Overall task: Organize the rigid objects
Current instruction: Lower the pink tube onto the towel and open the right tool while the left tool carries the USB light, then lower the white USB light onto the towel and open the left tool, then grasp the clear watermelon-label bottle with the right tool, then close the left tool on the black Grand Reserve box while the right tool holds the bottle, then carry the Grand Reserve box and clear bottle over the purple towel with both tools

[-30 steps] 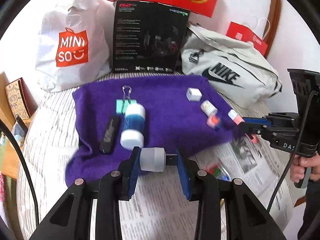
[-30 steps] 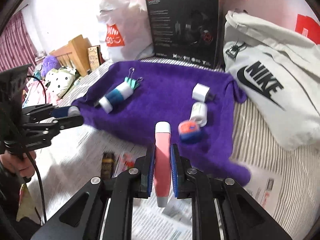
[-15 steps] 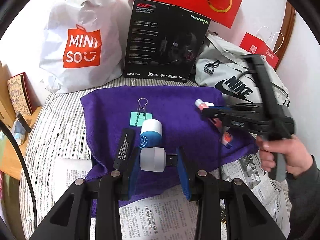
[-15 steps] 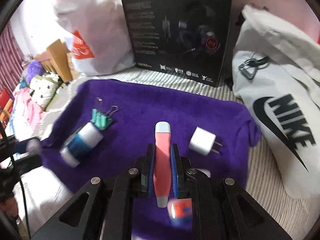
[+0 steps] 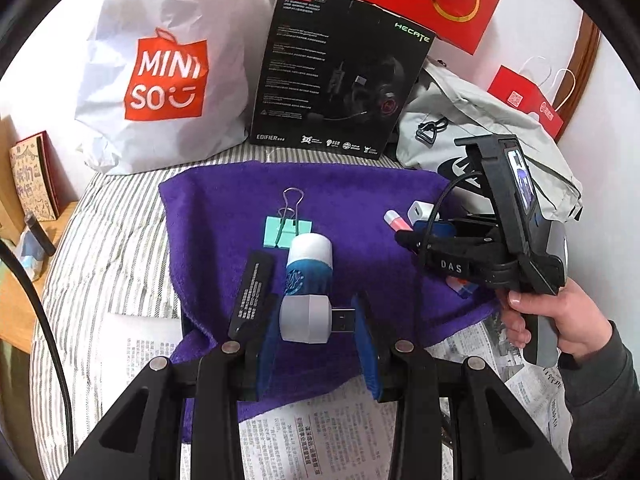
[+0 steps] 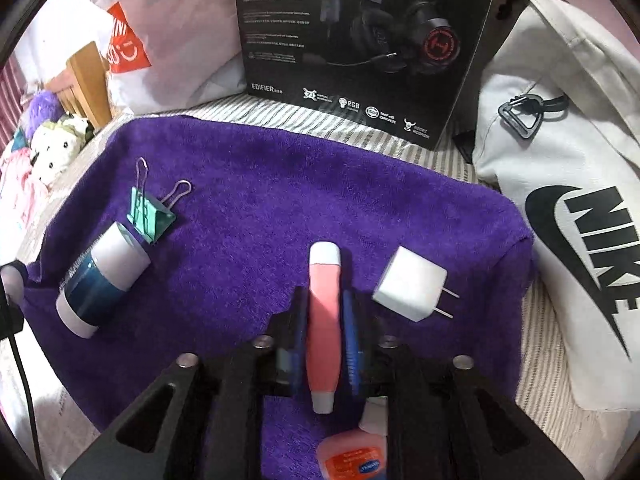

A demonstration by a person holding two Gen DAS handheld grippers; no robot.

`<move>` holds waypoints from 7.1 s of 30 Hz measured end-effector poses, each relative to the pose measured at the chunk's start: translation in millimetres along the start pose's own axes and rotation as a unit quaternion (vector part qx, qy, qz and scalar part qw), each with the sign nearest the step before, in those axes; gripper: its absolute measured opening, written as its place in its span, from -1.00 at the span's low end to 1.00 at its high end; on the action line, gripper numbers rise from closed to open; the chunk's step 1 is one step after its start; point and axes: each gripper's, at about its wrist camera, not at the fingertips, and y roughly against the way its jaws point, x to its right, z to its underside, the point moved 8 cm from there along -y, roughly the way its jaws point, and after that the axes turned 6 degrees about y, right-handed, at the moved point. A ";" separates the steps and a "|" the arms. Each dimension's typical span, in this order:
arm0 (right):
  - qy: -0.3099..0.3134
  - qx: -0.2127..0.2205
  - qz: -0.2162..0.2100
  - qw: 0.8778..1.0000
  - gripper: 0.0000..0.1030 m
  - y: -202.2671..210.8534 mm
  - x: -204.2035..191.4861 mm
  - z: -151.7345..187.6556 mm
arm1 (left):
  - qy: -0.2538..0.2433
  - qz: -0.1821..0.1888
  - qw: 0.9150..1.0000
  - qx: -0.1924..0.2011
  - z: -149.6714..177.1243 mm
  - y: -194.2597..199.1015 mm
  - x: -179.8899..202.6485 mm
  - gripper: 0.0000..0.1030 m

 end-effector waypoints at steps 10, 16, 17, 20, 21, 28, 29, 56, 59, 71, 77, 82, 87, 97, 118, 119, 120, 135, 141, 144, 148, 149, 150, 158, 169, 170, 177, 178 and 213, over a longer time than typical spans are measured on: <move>-0.025 0.027 -0.042 0.998 -0.16 42.8 6.9 18.8 | -0.017 -0.005 1.000 -0.010 -9.6 -15.7 9.6 -0.34; -0.056 0.056 -0.050 0.996 -0.15 89.2 16.6 49.3 | -0.038 -0.027 0.999 -0.011 -27.7 -34.9 15.1 -0.34; -0.058 0.059 -0.050 0.995 -0.14 96.7 17.2 56.8 | -0.038 -0.030 0.999 -0.009 -31.7 -36.0 12.5 -0.34; -0.058 0.062 -0.046 0.995 -0.13 114.3 18.0 77.6 | -0.023 -0.043 0.999 -0.007 -45.4 -41.6 -6.7 -0.34; -0.060 0.064 -0.046 0.995 -0.13 117.0 19.0 81.0 | -0.015 -0.046 0.999 -0.010 -49.8 -45.5 -14.3 -0.34; -0.078 0.067 -0.057 0.993 -0.12 131.5 18.0 107.8 | -0.014 -0.086 0.996 -0.030 -66.6 -79.3 -49.0 -0.34; -0.078 0.066 -0.059 0.993 -0.12 132.1 17.3 109.0 | -0.013 -0.086 0.996 -0.033 -66.5 -81.9 -51.7 -0.34; -0.081 0.038 -0.059 0.994 -0.12 125.4 19.8 131.5 | -0.055 -0.116 0.986 -0.103 -58.9 -112.1 -55.2 -0.26; -0.083 0.039 -0.058 0.994 -0.12 129.8 21.2 134.8 | -0.057 -0.120 0.985 -0.108 -56.2 -109.7 -54.9 -0.23; -0.074 0.047 -0.098 0.991 -0.10 141.7 -17.7 135.0 | -0.031 -0.123 0.990 -0.060 -41.3 -41.2 -40.7 -0.11; -0.063 0.037 -0.126 0.989 -0.03 124.1 -59.1 131.5 | -0.014 -0.090 0.996 -0.025 -16.6 11.3 -27.5 -0.07; -0.057 0.020 -0.111 0.992 -0.03 100.9 -75.6 129.0 | 0.000 -0.063 0.998 -0.019 2.6 39.3 -25.3 -0.05; -0.070 -0.005 -0.085 0.994 -0.03 79.2 -77.2 129.8 | 0.013 -0.044 0.999 -0.018 14.2 47.7 -24.7 -0.05; -0.024 -0.018 -0.019 0.999 -0.07 74.8 -83.4 130.6 | 0.024 -0.021 0.999 -0.034 32.6 39.0 -17.8 -0.05; -0.093 0.011 -0.052 0.994 -0.19 112.4 -25.3 155.5 | -0.003 -0.011 0.994 -0.109 95.8 -13.6 72.4 -0.07; -0.094 0.010 -0.055 0.994 -0.19 108.9 -25.5 156.4 | -0.007 -0.018 0.994 -0.111 97.9 -17.0 74.1 -0.07; -0.092 0.007 -0.055 0.994 -0.19 105.7 -26.0 155.4 | -0.009 -0.023 0.993 -0.115 100.1 -19.8 74.9 -0.07; -0.026 0.021 -0.018 0.999 -0.21 92.7 -24.3 170.9 | -0.021 -0.061 0.992 -0.109 105.5 -37.5 87.0 -0.05; -0.013 0.078 -0.010 0.997 -0.21 95.8 -18.9 179.8 | -0.075 -0.085 0.990 -0.079 111.7 -34.9 91.6 -0.02; -0.009 0.078 -0.005 0.997 -0.21 95.9 -19.6 178.0 | -0.080 -0.085 0.991 -0.063 112.4 -33.3 91.3 -0.02; -0.010 0.078 -0.006 0.997 -0.21 95.7 -19.3 177.1 | -0.094 -0.081 0.991 -0.058 113.1 -31.0 90.6 0.03; -0.011 0.078 -0.008 0.997 -0.21 95.9 -19.4 177.7 | -0.097 -0.084 0.990 -0.062 113.6 -30.0 88.2 0.06; -0.011 0.079 -0.008 0.997 -0.21 95.6 -19.6 177.6 | -0.097 -0.086 0.989 -0.065 115.0 -27.1 84.1 0.07; -0.012 0.079 -0.009 0.997 -0.21 95.6 -18.7 178.5 | -0.053 -0.078 0.992 -0.079 113.9 -8.0 41.0 0.05; -0.012 0.079 -0.009 0.997 -0.21 95.7 -19.2 178.8 | -0.118 -0.065 0.988 -0.069 114.2 -14.7 63.8 -0.46; -0.012 0.079 -0.009 0.997 -0.21 95.7 -18.8 178.7 | -0.121 -0.064 0.988 -0.068 114.3 -14.0 63.6 -0.52; -0.011 0.079 -0.009 0.997 -0.21 95.5 -19.1 178.8 | -0.113 -0.061 0.989 -0.067 116.8 -6.6 58.3 -0.56; -0.011 0.079 -0.008 0.997 -0.21 95.7 -18.7 178.9 | -0.112 -0.060 0.990 -0.064 116.8 -6.1 58.1 -0.56; -0.084 0.060 -0.036 0.994 -0.20 121.4 -14.5 183.6 | -0.075 -0.040 0.995 -0.045 80.5 12.4 24.1 -0.56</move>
